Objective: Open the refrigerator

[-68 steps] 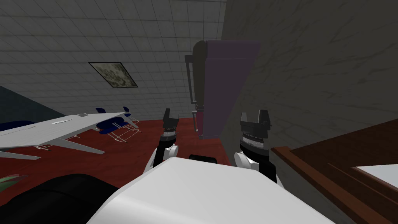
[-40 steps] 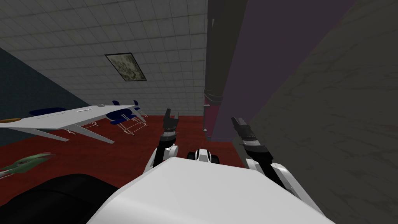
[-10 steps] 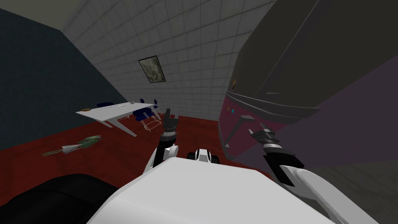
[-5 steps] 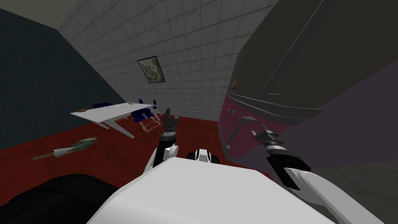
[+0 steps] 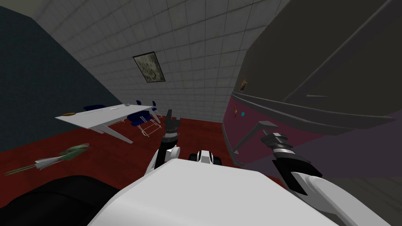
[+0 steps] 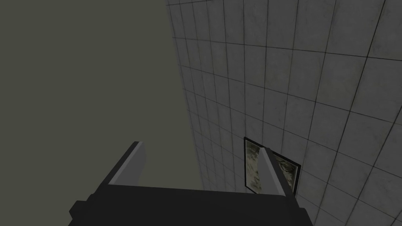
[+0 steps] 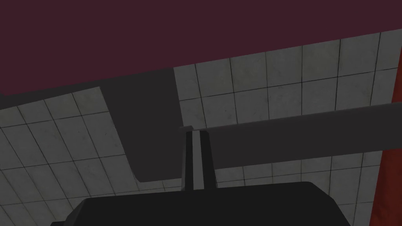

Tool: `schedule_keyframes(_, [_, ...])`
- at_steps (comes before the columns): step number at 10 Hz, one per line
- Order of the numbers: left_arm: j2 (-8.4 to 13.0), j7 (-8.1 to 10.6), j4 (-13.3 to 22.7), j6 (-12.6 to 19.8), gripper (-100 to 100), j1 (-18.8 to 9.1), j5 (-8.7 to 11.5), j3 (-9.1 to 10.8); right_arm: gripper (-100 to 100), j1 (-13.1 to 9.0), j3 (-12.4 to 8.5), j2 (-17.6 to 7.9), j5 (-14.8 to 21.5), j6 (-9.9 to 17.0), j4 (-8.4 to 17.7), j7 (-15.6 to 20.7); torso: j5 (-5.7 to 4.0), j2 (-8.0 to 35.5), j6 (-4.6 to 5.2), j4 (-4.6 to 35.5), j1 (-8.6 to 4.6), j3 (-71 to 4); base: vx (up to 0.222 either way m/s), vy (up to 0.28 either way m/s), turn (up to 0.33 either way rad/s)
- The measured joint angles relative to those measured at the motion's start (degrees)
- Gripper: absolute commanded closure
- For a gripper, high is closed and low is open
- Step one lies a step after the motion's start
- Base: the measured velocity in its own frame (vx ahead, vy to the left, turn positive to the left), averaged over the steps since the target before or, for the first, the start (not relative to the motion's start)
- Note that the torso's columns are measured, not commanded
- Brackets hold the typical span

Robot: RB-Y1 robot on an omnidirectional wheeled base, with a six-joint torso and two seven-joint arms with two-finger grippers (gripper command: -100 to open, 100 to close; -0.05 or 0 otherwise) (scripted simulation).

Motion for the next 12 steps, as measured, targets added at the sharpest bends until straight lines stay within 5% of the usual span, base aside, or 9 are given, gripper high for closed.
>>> schedule_keyframes(12, [0.01, 0.0, 0.0, 0.0, 0, -0.01, 0.0, 0.0, 100, 3.85, -3.21, 1.37, -2.77, 6.61, -0.58, 1.64, 0.0, 0.2, 0.26, 0.06, -0.07, 0.13, 0.139, 0.27, -0.041])
